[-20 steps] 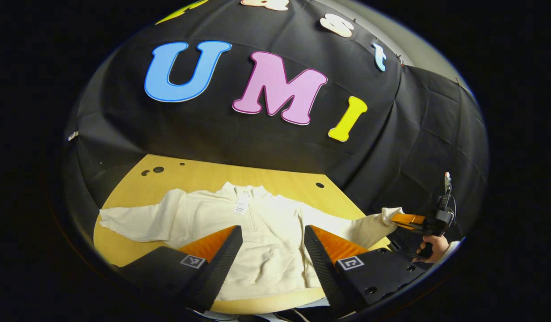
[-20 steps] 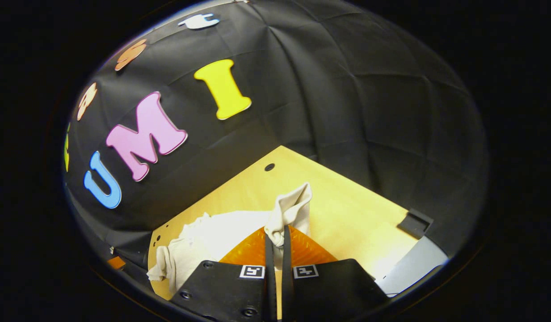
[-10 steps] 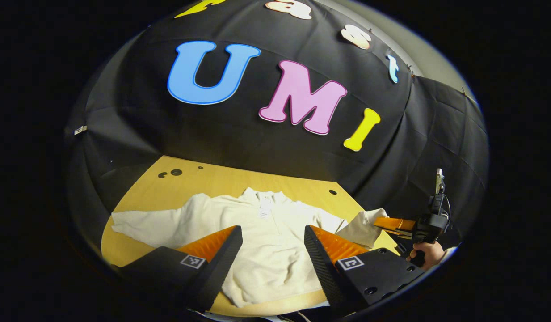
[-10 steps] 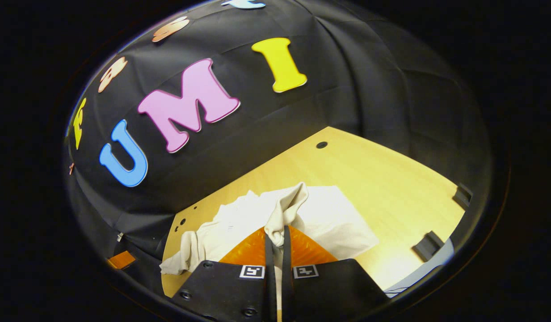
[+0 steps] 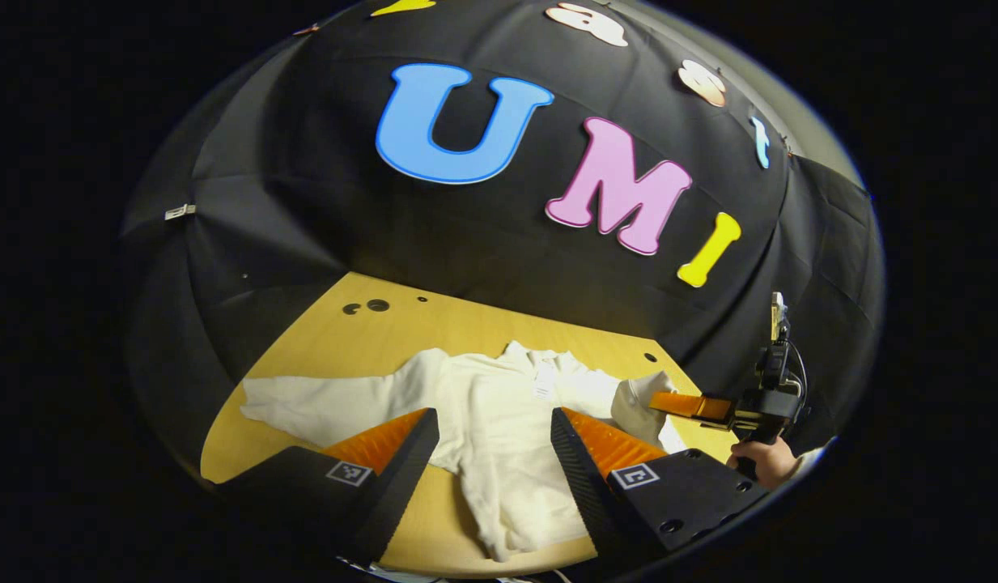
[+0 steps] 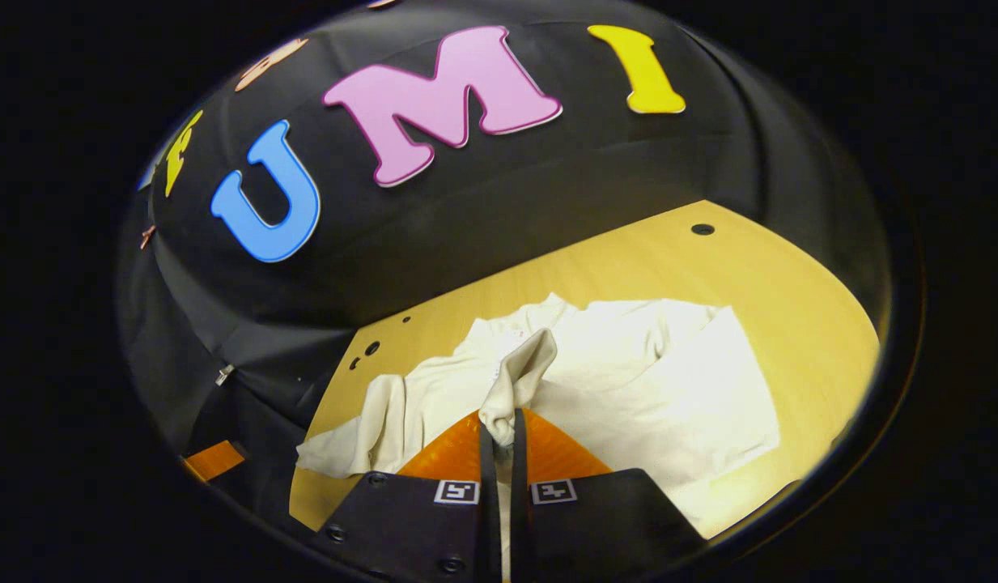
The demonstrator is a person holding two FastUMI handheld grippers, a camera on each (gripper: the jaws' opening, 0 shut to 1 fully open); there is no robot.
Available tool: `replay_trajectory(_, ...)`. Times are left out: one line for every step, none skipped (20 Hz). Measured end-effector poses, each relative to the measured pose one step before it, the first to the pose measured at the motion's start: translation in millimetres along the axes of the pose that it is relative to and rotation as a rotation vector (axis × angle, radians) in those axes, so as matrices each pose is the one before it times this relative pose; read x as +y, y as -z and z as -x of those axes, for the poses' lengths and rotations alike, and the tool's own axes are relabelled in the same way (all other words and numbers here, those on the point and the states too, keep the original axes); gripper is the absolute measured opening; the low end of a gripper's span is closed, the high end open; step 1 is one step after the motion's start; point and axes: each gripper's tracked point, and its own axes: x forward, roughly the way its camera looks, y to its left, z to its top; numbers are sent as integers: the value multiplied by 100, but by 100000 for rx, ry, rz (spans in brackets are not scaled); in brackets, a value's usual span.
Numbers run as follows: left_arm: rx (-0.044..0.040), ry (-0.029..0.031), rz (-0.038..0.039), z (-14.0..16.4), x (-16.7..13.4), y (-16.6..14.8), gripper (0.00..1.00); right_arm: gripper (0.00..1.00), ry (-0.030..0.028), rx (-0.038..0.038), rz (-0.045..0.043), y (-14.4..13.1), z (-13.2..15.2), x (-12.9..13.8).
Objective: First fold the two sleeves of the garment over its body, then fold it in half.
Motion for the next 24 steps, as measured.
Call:
replay_trajectory(-152, -1512, 615, -104, 866, -118, 92, 8, -317, 2419, 808, 720, -1071, 464)
replay_trajectory(-76, -1218, 621, -53, 948, -123, 92, 8, -256, 2262, 853, 834, -960, 545)
replay_trajectory(-152, -1325, 445, -205, 1342, 268, 92, 8, 73, 2238, 797, 855, -802, 368)
replay_trajectory(-4, -1361, 794, -162, 1245, 29, 92, 8, 100, 2477, 247, 927, -691, 300)
replay_trajectory(211, -1589, 1299, -236, 1188, 25, 92, 8, 354, 2434, -249, 855, -755, 241)
replay_trajectory(158, -1904, 2240, -271, 1534, -12, 92, 8, 248, 2273, -527, 754, -706, 200)
replay_trajectory(100, -1130, 2077, -264, 1165, -38, 92, 8, 637, 2657, -314, 742, -925, 141)
replay_trajectory(220, -1956, 1830, -403, 1311, 28, 92, 8, 994, 1625, 358, 640, -376, -95)
replay_trajectory(530, -3077, 614, -572, 1645, 88, 92, 9, 548, 1760, 350, 490, -597, -13)
replay_trajectory(351, -2819, 207, -368, 1556, 10, 92, 10, 312, 2185, 263, 553, -426, 115)
replay_trajectory(272, -2547, -111, -677, 1509, -107, 92, 13, 385, 1734, 522, 475, -234, -101)
replay_trajectory(653, -2716, 209, -801, 1566, 74, 92, 14, -206, 1466, 411, 460, -296, 138)
replay_trajectory(1012, -2142, 520, -754, 1240, 2, 92, 17, 37, 1077, 604, 435, -311, 94)
replay_trajectory(806, -1918, 789, -825, 963, 196, 92, 19, 280, 498, 646, 225, -67, 5)
replay_trajectory(1054, -1901, 647, -738, 1009, 141, 92, 20, 341, 330, 360, 185, -172, -34)
replay_trajectory(779, -2532, 165, -578, 1113, 319, 92, 20, 3, 531, -482, 218, -68, 177)
replay_trajectory(503, -2598, -177, -497, 965, 93, 92, 22, -1648, 1023, -1277, 275, -15, 524)
replay_trajectory(399, -2745, -441, -690, 970, 166, 92, 16, -2211, 1917, -982, 412, -93, 686)
replay_trajectory(229, -1603, -322, -541, 721, -27, 92, 36, -1164, 1726, 340, 554, -359, 421)
replay_trajectory(450, -1537, -527, -550, 644, 7, 92, 51, -1069, 1044, 1052, 274, -84, 372)
replay_trajectory(570, -1348, -849, -424, 571, 52, 92, 55, -1409, 1328, 759, 595, -53, 564)
replay_trajectory(672, -1100, -689, -535, 447, 164, 92, 49, -1763, 1105, 347, 380, -18, 663)
replay_trajectory(664, -678, -147, -468, 367, 126, 92, 69, -2077, 377, 68, 125, 184, 680)
replay_trajectory(1046, -288, 107, -454, 318, 62, 92, 88, -1181, -388, -18, -85, 144, 409)
